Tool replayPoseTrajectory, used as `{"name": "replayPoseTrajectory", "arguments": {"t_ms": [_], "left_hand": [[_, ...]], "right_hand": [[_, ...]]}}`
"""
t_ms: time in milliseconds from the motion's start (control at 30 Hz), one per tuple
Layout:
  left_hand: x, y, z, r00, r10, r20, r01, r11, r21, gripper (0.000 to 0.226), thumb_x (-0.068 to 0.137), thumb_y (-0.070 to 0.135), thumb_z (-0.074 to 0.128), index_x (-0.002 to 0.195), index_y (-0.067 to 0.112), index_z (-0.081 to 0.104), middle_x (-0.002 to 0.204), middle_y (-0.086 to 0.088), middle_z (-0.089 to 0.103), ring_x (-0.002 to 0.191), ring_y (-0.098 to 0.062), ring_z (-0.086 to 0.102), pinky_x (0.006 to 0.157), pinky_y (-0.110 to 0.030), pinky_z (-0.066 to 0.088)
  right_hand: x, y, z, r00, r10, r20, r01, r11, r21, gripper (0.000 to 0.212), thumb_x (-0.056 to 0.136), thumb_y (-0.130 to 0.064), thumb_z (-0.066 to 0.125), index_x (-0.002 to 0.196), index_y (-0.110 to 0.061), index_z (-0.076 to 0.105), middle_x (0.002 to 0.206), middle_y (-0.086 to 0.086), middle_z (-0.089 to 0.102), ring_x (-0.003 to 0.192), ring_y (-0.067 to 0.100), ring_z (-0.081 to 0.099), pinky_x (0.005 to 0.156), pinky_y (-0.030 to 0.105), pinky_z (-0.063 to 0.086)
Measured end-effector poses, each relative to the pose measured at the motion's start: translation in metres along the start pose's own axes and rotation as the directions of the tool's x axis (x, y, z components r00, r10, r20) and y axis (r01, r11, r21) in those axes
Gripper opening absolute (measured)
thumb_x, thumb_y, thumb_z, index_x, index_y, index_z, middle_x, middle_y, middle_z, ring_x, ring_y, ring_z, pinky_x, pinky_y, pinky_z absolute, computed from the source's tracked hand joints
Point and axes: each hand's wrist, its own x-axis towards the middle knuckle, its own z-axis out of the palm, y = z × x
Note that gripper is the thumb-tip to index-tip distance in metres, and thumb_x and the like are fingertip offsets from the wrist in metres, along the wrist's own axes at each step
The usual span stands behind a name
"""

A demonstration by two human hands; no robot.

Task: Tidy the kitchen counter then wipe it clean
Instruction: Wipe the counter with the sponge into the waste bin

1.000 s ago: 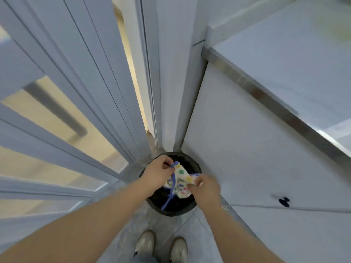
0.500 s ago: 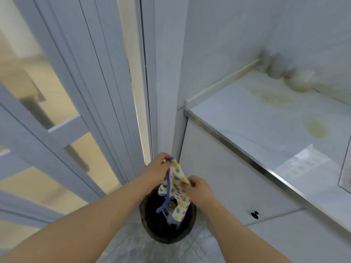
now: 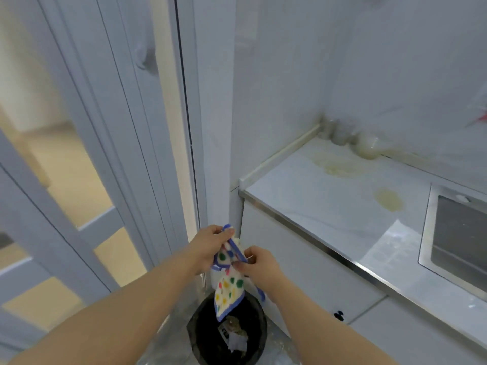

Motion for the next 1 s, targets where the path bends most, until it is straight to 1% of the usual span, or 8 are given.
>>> {"name": "replayPoseTrajectory", "arguments": {"t_ms": [133, 233, 300, 367, 467, 633, 900, 1000], "left_hand": [[-0.005, 0.015, -0.014, 0.991, 0.132, -0.015, -0.127, 0.974, 0.187, 0.013, 0.082, 0.015, 0.071, 0.089, 0.009, 0.062, 0.079, -0.006, 0.065, 0.068, -0.015, 0.063, 0.056, -0.021, 0.055], [-0.01, 0.021, -0.023, 0.985, 0.169, 0.024, -0.164, 0.9, 0.404, 0.027, 0.077, 0.012, 0.075, 0.099, 0.014, 0.06, 0.083, 0.001, 0.061, 0.073, -0.011, 0.06, 0.064, -0.021, 0.051], [-0.011, 0.027, -0.031, 0.977, 0.212, -0.033, -0.179, 0.889, 0.42, 0.027, 0.079, 0.011, 0.073, 0.104, 0.01, 0.063, 0.082, 0.001, 0.062, 0.073, -0.012, 0.061, 0.068, -0.024, 0.052], [-0.013, 0.034, -0.036, 0.968, 0.243, -0.068, -0.193, 0.887, 0.418, 0.017, 0.084, 0.014, 0.069, 0.099, 0.011, 0.063, 0.08, 0.0, 0.062, 0.071, -0.013, 0.061, 0.064, -0.024, 0.053], [-0.022, 0.047, -0.034, 0.976, 0.214, -0.037, -0.178, 0.887, 0.425, 0.009, 0.09, 0.02, 0.062, 0.085, 0.013, 0.06, 0.078, -0.002, 0.062, 0.067, -0.013, 0.06, 0.054, -0.02, 0.048], [-0.029, 0.067, -0.013, 0.982, 0.189, 0.014, -0.184, 0.929, 0.321, 0.021, 0.095, 0.024, 0.053, 0.077, 0.013, 0.054, 0.076, -0.006, 0.058, 0.064, -0.015, 0.056, 0.053, -0.023, 0.048], [-0.042, 0.094, 0.011, 0.95, 0.239, 0.201, -0.299, 0.884, 0.36, 0.009, 0.092, 0.025, 0.058, 0.09, 0.016, 0.055, 0.08, -0.003, 0.062, 0.068, -0.014, 0.058, 0.065, -0.023, 0.048], [-0.045, 0.1, 0.008, 0.918, 0.272, 0.29, -0.379, 0.817, 0.435, 0.022, 0.084, 0.015, 0.069, 0.101, 0.017, 0.054, 0.086, -0.001, 0.061, 0.073, -0.014, 0.061, 0.066, -0.022, 0.052]], "right_hand": [[0.001, -0.015, -0.02, 0.967, -0.046, -0.249, 0.058, 0.998, 0.039, 0.014, 0.084, -0.023, 0.065, 0.079, -0.017, 0.054, 0.067, -0.006, 0.05, 0.061, 0.006, 0.049, 0.047, 0.017, 0.036], [-0.001, -0.028, -0.03, 0.968, -0.072, -0.24, 0.071, 0.997, -0.016, 0.009, 0.085, -0.022, 0.064, 0.081, -0.017, 0.057, 0.065, -0.005, 0.049, 0.056, 0.007, 0.046, 0.043, 0.017, 0.034], [0.0, -0.038, -0.037, 0.95, -0.049, -0.308, 0.08, 0.993, 0.087, 0.011, 0.088, -0.02, 0.06, 0.077, -0.02, 0.057, 0.067, -0.002, 0.052, 0.059, 0.012, 0.05, 0.04, 0.018, 0.035], [0.003, -0.047, -0.044, 0.939, -0.024, -0.344, 0.076, 0.987, 0.138, 0.018, 0.087, -0.021, 0.06, 0.07, -0.02, 0.055, 0.069, 0.0, 0.054, 0.069, 0.018, 0.055, 0.05, 0.024, 0.042], [0.004, -0.058, -0.05, 0.959, 0.027, -0.283, 0.011, 0.991, 0.132, 0.029, 0.085, -0.019, 0.061, 0.06, -0.014, 0.048, 0.066, 0.005, 0.052, 0.07, 0.021, 0.051, 0.064, 0.031, 0.043], [-0.001, -0.075, -0.054, 0.977, 0.08, -0.198, -0.006, 0.936, 0.351, 0.025, 0.092, -0.013, 0.055, 0.069, -0.01, 0.044, 0.06, 0.007, 0.052, 0.046, 0.015, 0.054, 0.044, 0.021, 0.046], [-0.013, -0.109, -0.059, 1.0, -0.001, 0.006, -0.003, 0.822, 0.569, 0.024, 0.095, -0.01, 0.04, 0.077, -0.006, 0.055, 0.054, 0.007, 0.06, 0.042, 0.015, 0.06, 0.045, 0.024, 0.051], [-0.02, -0.117, -0.069, 0.998, -0.008, 0.06, -0.026, 0.836, 0.548, 0.026, 0.092, -0.01, 0.038, 0.076, -0.007, 0.057, 0.056, 0.005, 0.06, 0.049, 0.018, 0.059, 0.049, 0.024, 0.051]]}}
